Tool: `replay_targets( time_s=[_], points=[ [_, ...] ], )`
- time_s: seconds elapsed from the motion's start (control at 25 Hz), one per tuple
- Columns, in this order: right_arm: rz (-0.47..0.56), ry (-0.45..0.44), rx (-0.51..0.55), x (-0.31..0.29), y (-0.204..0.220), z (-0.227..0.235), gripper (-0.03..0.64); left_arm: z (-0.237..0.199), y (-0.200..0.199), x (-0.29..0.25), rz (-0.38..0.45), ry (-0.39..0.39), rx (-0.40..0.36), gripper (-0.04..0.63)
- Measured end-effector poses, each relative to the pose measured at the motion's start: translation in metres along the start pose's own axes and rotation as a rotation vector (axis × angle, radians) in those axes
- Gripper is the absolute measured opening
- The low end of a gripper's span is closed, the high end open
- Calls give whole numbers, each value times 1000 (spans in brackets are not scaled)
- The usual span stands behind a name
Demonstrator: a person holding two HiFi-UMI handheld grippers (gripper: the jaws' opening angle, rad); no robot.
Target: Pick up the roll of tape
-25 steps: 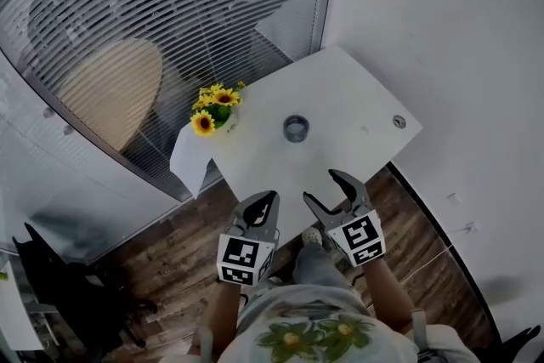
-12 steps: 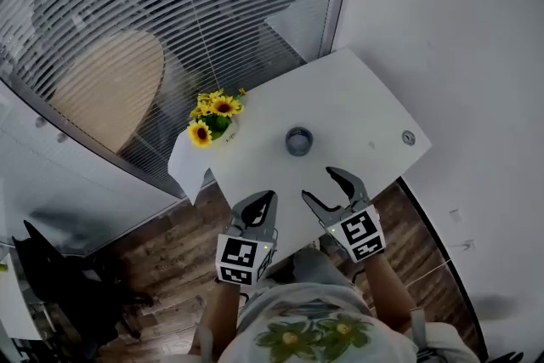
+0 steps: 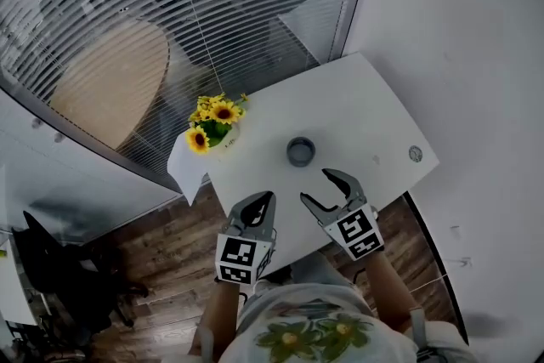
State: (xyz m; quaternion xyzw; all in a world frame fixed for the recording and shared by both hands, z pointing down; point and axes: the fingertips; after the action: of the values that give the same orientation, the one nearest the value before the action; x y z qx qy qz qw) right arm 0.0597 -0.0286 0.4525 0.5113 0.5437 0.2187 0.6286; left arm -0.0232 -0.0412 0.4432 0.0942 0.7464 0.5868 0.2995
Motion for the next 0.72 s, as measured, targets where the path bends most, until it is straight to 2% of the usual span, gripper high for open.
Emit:
replay_targets(
  time_s=[0.28, 0.72],
  points=[
    [-64, -87, 30, -28, 15, 18, 282, -15, 3, -21, -18, -64, 37, 3],
    [-127, -236, 76, -55, 38, 29, 282, -16, 3, -46, -30, -125, 87, 3]
  ],
)
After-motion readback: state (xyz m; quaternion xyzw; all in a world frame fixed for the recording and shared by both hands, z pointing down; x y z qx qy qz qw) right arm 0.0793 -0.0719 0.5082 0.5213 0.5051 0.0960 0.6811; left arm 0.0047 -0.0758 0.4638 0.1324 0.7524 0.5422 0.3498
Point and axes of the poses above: the fingertips, and each gripper's own axes: x backward along the fingers, z to its right, y out of its underside, and after that the axes turned 1 degree about z, right-handed
